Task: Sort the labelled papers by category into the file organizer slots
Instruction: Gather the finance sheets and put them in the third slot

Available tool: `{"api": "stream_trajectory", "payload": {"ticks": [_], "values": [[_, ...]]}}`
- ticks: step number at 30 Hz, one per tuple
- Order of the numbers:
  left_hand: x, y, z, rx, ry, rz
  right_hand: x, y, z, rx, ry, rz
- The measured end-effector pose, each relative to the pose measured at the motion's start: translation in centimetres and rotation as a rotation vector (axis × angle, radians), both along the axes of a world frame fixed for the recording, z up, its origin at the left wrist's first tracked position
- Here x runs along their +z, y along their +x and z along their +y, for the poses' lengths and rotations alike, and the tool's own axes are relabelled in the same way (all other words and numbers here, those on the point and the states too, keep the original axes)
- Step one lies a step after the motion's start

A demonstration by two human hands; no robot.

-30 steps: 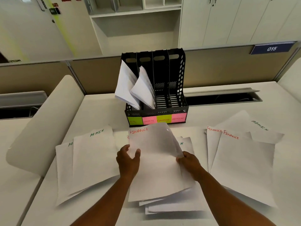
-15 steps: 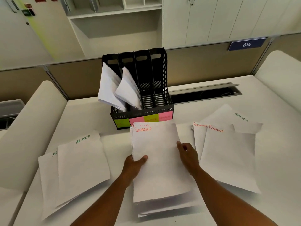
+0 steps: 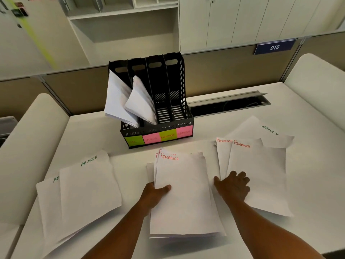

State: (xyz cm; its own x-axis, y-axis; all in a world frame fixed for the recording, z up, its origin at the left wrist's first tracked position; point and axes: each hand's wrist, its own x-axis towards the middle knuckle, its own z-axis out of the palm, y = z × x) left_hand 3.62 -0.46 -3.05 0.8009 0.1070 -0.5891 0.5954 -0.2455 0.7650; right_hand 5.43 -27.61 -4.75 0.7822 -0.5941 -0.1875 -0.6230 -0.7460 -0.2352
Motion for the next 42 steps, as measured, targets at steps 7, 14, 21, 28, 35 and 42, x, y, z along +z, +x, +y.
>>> {"api": "stream_trajectory", "payload": {"ticks": [7, 14, 21, 28, 35, 42], "values": [[0.2, -0.3, -0.1, -0.033, 0.061, 0.029, 0.3, 0.0, -0.1, 0.038, 0.003, 0.024], [0.3, -0.7, -0.3, -0.043, 0.07, 0.036, 0.9, -0.2, -0.8, 0.099, -0.01, 0.072], [0.4, -0.8, -0.6, -0.03, 0.06, 0.033, 2.5, 0.1, -0.4, 0.066, 0.113, -0.06], [0.4, -0.5, -1.2, 0.127, 0.048, -0.032, 5.2, 1.8, 4.5, 0.22, 0.253, 0.007], [0.9, -0.3, -1.7, 0.118, 0.033, -0.03, 6.5, 1.7, 10.8, 0.506, 0.335, 0.09], [1.6, -0.3, -1.8, 0.128, -0.11, -0.029, 5.9, 0.2, 14.1, 0.723, 0.394, 0.111]]}}
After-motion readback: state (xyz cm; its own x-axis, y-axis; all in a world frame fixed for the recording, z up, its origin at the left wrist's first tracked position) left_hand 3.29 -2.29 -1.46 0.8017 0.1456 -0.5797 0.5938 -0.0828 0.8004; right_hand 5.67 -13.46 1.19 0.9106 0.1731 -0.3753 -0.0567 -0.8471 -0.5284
